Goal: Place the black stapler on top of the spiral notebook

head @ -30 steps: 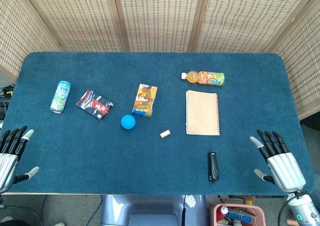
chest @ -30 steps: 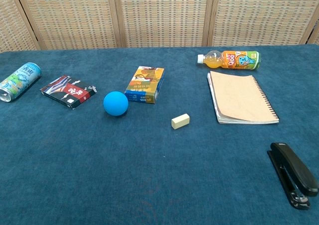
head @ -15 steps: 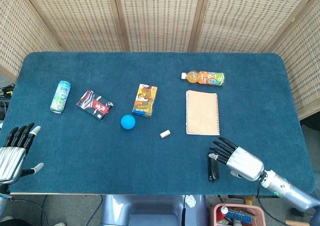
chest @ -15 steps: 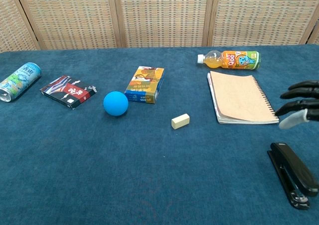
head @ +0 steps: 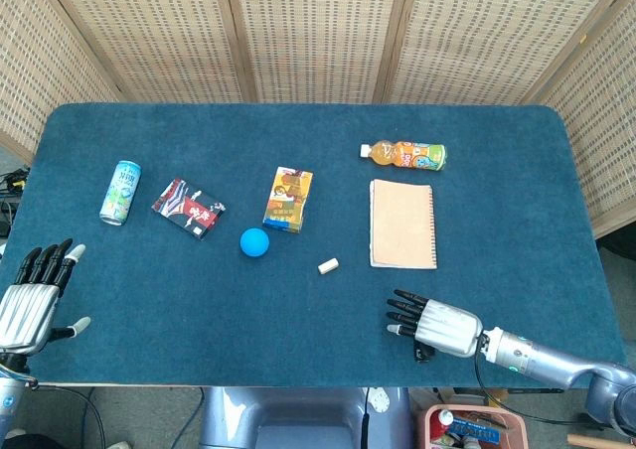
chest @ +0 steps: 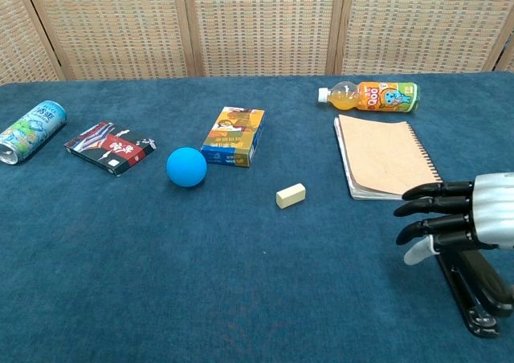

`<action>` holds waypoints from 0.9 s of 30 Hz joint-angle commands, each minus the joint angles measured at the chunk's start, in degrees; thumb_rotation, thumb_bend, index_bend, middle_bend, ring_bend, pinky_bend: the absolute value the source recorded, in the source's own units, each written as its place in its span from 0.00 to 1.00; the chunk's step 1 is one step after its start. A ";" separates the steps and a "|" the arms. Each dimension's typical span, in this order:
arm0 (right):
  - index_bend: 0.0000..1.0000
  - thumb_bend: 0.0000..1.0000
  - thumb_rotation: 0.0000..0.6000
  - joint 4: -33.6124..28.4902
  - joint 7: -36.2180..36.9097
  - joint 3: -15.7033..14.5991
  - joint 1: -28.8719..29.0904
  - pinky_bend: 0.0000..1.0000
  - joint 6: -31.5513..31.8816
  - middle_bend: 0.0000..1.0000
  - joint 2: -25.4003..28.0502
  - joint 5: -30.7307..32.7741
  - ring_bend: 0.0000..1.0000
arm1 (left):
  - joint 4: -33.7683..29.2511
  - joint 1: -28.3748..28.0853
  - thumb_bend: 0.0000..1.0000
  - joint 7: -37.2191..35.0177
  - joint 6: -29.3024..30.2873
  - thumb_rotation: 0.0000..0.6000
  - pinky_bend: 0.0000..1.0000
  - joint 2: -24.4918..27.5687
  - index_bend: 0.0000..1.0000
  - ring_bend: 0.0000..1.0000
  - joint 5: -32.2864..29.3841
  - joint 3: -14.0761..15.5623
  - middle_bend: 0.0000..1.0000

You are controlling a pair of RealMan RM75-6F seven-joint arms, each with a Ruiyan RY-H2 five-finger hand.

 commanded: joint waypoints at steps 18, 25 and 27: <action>0.58 0.59 1.00 12.43 2.00 -2.59 1.63 0.44 6.79 0.55 -7.30 1.58 0.43 | 0.28 -0.65 0.00 0.19 -0.76 1.00 0.00 -0.27 0.00 0.00 -1.09 0.01 0.00; 0.58 0.59 1.00 13.86 2.76 0.10 4.34 0.45 11.29 0.55 -6.06 3.65 0.43 | 0.36 -0.89 0.00 -0.14 -1.04 1.00 0.00 -0.19 0.00 0.00 -1.51 -0.06 0.00; 0.58 0.59 1.00 14.16 3.19 1.19 5.61 0.45 11.41 0.55 -5.71 4.54 0.43 | 0.37 -1.00 0.00 -0.25 -1.17 1.00 0.00 -0.17 0.00 0.00 -1.68 -0.13 0.00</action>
